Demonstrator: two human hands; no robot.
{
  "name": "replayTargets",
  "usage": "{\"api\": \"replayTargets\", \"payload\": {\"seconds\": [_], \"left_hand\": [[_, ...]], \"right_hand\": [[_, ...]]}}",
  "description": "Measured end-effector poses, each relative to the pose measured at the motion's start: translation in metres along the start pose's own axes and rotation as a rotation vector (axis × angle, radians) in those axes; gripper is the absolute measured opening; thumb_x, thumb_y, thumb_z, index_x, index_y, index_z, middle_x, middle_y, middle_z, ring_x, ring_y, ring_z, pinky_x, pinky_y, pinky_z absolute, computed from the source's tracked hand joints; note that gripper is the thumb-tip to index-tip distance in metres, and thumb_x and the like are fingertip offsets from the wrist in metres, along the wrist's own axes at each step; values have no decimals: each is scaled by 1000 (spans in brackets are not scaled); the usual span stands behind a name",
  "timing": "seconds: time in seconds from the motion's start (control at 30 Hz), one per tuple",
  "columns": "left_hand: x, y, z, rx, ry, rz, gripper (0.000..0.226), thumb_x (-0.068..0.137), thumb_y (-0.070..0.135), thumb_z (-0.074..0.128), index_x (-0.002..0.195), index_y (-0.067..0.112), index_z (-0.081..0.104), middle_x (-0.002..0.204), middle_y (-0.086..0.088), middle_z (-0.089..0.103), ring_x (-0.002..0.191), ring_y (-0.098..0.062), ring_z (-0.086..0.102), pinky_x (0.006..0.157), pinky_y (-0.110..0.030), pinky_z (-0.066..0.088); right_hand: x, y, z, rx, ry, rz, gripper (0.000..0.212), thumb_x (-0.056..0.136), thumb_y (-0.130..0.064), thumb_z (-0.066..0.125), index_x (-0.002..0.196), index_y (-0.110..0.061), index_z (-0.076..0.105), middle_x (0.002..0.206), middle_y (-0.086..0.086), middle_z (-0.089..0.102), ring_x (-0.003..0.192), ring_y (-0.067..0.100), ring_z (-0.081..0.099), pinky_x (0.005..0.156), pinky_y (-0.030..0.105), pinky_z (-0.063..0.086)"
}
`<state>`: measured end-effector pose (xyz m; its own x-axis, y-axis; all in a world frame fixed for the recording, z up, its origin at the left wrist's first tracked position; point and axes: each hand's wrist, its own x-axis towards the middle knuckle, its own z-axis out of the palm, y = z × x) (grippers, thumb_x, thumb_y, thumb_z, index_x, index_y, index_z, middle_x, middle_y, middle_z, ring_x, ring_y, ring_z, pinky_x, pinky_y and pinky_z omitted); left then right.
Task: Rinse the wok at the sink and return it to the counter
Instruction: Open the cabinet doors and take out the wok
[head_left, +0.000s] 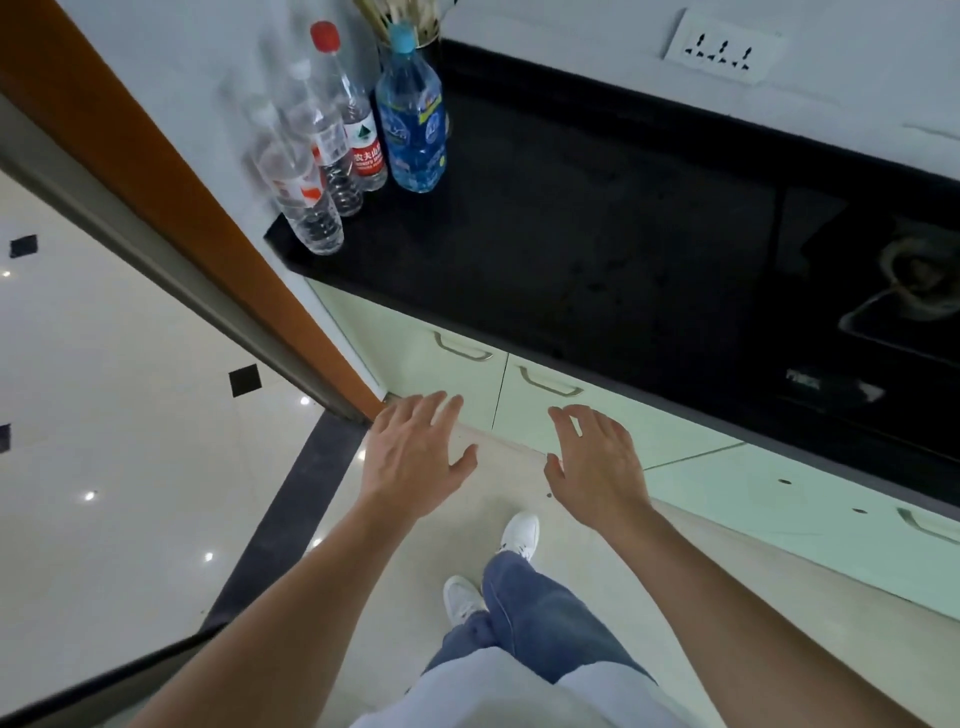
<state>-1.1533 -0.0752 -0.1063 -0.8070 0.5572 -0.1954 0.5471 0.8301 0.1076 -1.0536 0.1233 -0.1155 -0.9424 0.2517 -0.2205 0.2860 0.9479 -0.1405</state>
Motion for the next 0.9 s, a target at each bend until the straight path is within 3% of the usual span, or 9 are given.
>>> {"api": "replayTargets", "payload": {"seconds": [0.33,0.6,0.7,0.9], "left_hand": [[78,-7,30,7,-118,82,69,91,64,39,147,24,38,153,0,44,141,-22,40,115,-44,36],[128,-28,67,31,-134,230,75,92,64,40,153,22,28,161,-2,30,148,-22,26,121,-38,21],[142,-37,80,69,-135,311,77,92,65,39,153,19,27,160,-3,32,147,-23,29,121,-38,21],[161,-49,99,63,-54,412,77,89,61,49,147,11,40,147,-6,49,134,-24,46,114,-36,35]], "right_hand": [[60,8,41,41,-35,26,53,73,-23,77,123,-10,62,120,11,67,107,31,66,95,46,53],[96,-4,77,82,-7,119,58,72,-20,76,126,-9,60,123,12,64,110,30,64,97,45,52],[105,-8,89,78,15,204,59,73,-19,75,128,-5,58,126,15,63,115,32,62,101,47,50],[117,-20,110,103,87,275,60,71,-13,73,127,0,57,120,15,65,111,33,62,101,42,49]]}}
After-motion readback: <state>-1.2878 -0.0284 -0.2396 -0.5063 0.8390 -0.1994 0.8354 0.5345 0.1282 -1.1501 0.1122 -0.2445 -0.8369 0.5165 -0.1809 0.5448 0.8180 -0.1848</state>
